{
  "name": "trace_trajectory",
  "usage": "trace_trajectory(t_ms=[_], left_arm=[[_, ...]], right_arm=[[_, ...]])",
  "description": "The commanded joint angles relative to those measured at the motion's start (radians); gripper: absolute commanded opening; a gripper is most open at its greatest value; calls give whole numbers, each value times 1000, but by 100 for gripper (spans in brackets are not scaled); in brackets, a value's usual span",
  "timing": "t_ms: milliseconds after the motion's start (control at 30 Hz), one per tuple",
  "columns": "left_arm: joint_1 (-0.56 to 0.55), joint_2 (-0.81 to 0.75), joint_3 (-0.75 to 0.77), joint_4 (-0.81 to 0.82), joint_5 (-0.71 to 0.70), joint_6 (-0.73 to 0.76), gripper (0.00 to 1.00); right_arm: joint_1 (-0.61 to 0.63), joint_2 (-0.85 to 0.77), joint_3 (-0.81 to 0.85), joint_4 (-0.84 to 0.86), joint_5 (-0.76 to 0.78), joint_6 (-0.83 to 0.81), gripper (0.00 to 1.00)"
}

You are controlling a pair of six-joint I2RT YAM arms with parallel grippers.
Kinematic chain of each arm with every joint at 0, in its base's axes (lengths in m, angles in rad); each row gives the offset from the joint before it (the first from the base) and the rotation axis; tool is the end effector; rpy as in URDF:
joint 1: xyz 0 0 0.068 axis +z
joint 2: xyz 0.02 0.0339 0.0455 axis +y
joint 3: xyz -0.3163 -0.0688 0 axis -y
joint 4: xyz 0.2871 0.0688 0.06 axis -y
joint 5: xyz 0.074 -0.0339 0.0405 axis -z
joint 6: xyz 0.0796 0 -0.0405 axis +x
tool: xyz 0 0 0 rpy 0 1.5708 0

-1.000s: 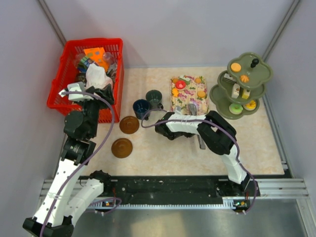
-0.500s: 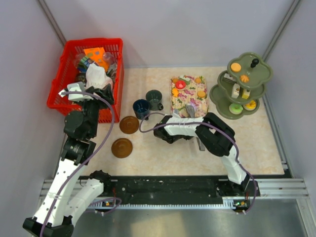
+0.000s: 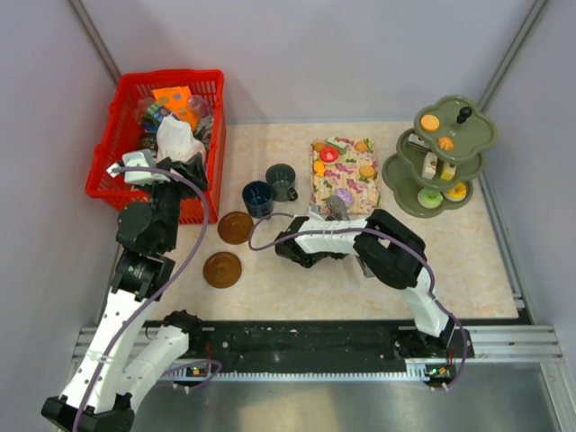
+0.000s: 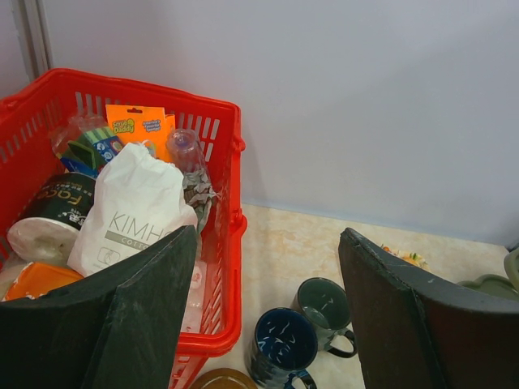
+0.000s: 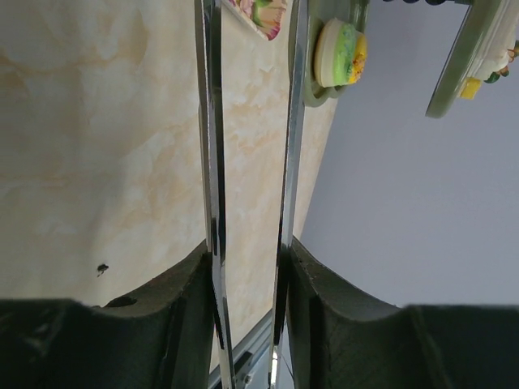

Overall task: Serve the afternoon tea
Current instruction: Adjust the dessert on the tray.

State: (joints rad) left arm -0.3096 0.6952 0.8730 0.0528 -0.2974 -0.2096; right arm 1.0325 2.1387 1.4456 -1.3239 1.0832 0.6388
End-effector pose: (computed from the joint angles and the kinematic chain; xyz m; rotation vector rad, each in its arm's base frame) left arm 0.1930 -0.0373 0.4602 -0.1848 1.3418 -0.2384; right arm 0.2661 0.3085 0.1425 -0.7512 2.1753 -1.3038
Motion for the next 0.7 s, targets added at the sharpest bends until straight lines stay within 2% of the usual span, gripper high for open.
trace_trajectory(t_ms=[0, 600, 667], left_arm=[[-2, -17, -2, 53, -6, 12, 76], [-2, -22, -3, 55, -6, 12, 76], [-2, -20, -2, 55, -5, 12, 76]], right_arm=[[23, -28, 13, 3, 12, -14, 36], [63, -52, 84, -40, 9, -50, 39], [69, -57, 91, -43, 4, -56, 43]])
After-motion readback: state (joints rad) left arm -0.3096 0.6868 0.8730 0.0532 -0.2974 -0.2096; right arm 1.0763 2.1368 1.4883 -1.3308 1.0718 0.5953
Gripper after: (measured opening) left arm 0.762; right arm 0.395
